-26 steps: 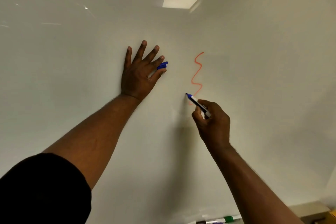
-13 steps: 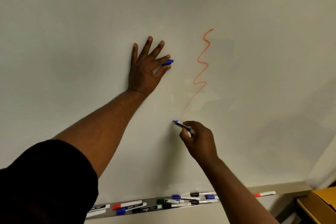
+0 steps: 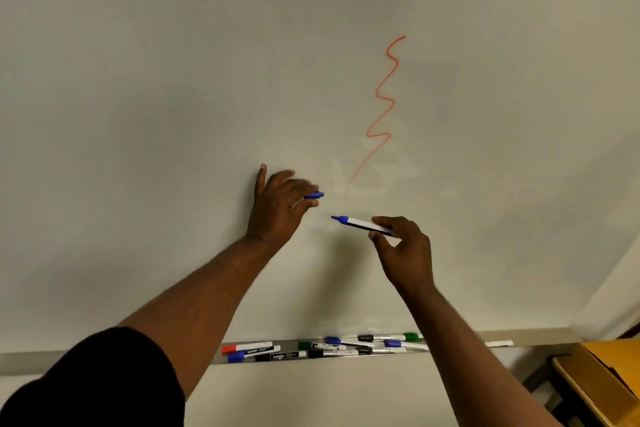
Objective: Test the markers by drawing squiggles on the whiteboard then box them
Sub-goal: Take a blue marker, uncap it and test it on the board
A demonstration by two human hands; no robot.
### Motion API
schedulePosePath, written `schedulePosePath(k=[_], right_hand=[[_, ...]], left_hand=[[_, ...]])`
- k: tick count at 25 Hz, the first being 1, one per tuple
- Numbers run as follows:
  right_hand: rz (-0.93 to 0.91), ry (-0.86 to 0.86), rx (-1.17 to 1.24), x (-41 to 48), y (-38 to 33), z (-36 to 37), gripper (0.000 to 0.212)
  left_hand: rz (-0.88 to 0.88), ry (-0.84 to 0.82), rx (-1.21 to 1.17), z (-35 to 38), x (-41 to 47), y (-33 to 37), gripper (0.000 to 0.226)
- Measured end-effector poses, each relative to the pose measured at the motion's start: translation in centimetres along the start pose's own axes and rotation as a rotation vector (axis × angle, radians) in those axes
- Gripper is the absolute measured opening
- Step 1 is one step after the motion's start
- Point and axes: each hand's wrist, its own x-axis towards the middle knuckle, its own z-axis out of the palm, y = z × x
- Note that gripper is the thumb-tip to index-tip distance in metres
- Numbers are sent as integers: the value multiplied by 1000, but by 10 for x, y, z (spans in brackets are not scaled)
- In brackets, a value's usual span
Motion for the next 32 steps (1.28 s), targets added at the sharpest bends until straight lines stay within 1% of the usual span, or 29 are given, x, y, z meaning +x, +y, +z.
schedulePosePath(k=[3, 9, 11, 14, 19, 25, 30, 32], right_hand=[[12, -20, 7, -3, 5, -8, 27], [-69, -122, -28, -18, 18, -16, 27], [-84, -158, -21, -29, 23, -16, 29], [-99, -202, -1, -49, 31, -14, 30], [-71, -245, 65, -74, 36, -8, 30], [-91, -454, 82, -122, 27, 21, 29], [-78, -573, 82, -156, 24, 50, 27], [-110, -629, 53, -169, 18, 68, 26]], left_hand=[[-133, -49, -124, 4, -26, 18, 29], [-262, -165, -259, -9, -61, 55, 29], [-299, -203, -245, -13, -76, 63, 29], [-304, -249, -185, -21, -103, 69, 31], [-408, -244, -168, -38, -143, 66, 28], [-486, -312, -155, -62, -199, 79, 29], [-517, -413, -91, -90, -240, 67, 24], [-587, -395, -97, -101, -258, 55, 27]])
